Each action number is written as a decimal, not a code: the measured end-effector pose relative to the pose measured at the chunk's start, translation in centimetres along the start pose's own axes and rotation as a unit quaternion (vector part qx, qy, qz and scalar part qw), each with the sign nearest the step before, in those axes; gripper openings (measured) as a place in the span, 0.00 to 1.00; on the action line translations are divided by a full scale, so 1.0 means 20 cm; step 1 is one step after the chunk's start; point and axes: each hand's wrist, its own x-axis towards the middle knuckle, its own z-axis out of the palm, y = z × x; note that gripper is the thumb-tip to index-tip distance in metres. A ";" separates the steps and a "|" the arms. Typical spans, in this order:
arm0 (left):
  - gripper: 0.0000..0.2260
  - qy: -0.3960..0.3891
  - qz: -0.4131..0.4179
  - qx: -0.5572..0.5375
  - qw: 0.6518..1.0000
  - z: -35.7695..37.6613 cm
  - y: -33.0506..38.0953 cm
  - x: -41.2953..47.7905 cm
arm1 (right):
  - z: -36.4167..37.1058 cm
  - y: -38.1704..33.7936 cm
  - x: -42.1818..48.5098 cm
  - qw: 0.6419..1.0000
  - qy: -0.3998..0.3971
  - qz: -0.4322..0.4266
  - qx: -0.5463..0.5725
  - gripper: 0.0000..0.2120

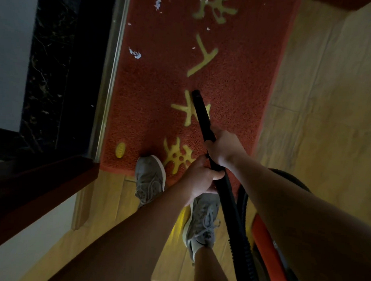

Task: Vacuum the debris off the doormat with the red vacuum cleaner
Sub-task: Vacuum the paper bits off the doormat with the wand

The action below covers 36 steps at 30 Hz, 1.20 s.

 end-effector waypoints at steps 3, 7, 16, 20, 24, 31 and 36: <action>0.18 -0.009 0.000 0.008 1.000 0.02 -0.01 -0.01 | 0.00 0.03 -0.01 1.000 -0.001 0.000 -0.012 0.20; 0.16 -0.014 0.006 0.013 1.000 0.01 0.00 -0.02 | 0.00 0.01 0.00 1.000 -0.006 -0.002 0.000 0.21; 0.20 -0.017 0.032 0.008 0.999 0.00 0.13 -0.04 | -0.10 -0.06 -0.01 0.998 0.055 -0.008 0.021 0.21; 0.16 -0.019 0.034 0.011 0.999 0.00 0.26 -0.02 | -0.21 -0.13 0.08 0.999 0.041 -0.006 0.003 0.21; 0.14 -0.022 0.029 0.004 0.999 -0.04 0.36 0.02 | -0.26 -0.22 0.17 1.000 0.029 0.004 -0.004 0.21; 0.16 -0.023 0.034 0.009 0.999 -0.12 0.56 0.11 | -0.33 -0.33 0.37 1.000 0.023 0.005 -0.015 0.22; 0.14 -0.018 0.022 0.010 1.000 -0.12 0.66 0.19 | -0.40 -0.36 0.48 1.000 0.016 0.004 -0.020 0.21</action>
